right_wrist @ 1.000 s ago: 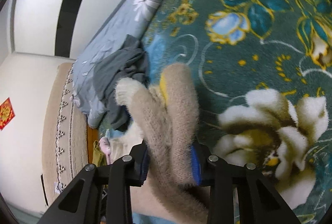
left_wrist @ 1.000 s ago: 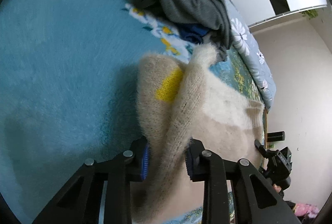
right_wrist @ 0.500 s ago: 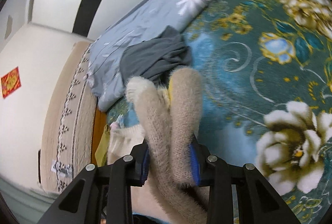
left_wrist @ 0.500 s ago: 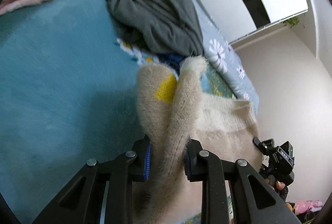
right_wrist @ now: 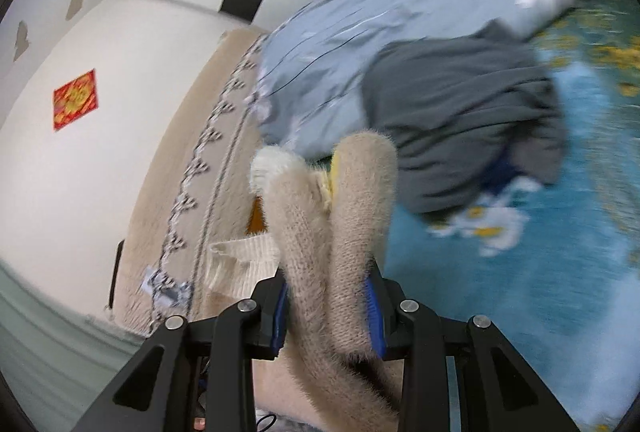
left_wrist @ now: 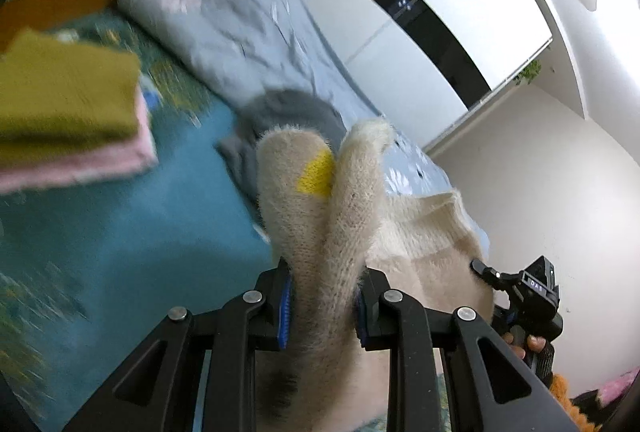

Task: Fold clothes
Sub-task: 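Lift the folded sweater with both grippers and carry it to the folded clothes stack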

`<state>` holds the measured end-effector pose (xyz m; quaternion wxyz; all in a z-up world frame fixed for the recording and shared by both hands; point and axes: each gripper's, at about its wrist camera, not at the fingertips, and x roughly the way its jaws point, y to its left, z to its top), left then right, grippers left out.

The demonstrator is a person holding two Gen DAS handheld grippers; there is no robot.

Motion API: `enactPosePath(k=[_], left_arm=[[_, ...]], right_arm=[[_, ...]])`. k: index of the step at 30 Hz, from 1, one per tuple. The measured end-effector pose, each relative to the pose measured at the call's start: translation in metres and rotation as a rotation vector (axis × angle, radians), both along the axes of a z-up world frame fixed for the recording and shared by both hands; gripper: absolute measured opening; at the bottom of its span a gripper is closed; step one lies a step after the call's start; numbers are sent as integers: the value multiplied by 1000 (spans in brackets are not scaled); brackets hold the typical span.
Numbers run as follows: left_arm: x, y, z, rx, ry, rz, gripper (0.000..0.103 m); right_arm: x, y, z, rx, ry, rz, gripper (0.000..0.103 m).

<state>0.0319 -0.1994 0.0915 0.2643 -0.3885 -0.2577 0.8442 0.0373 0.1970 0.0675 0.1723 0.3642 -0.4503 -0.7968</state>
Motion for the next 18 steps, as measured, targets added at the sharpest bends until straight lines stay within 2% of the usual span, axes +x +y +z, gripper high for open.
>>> enactPosePath(k=[7, 14, 18], left_arm=[[-21, -93, 30, -51, 47, 117, 25], [-64, -173, 38, -107, 49, 226, 25], [-91, -216, 33, -107, 34, 281, 25]], right_arm=[[-87, -96, 9, -36, 23, 150, 34], [-167, -184, 7, -37, 26, 278, 34], [-210, -227, -3, -40, 14, 324, 34]])
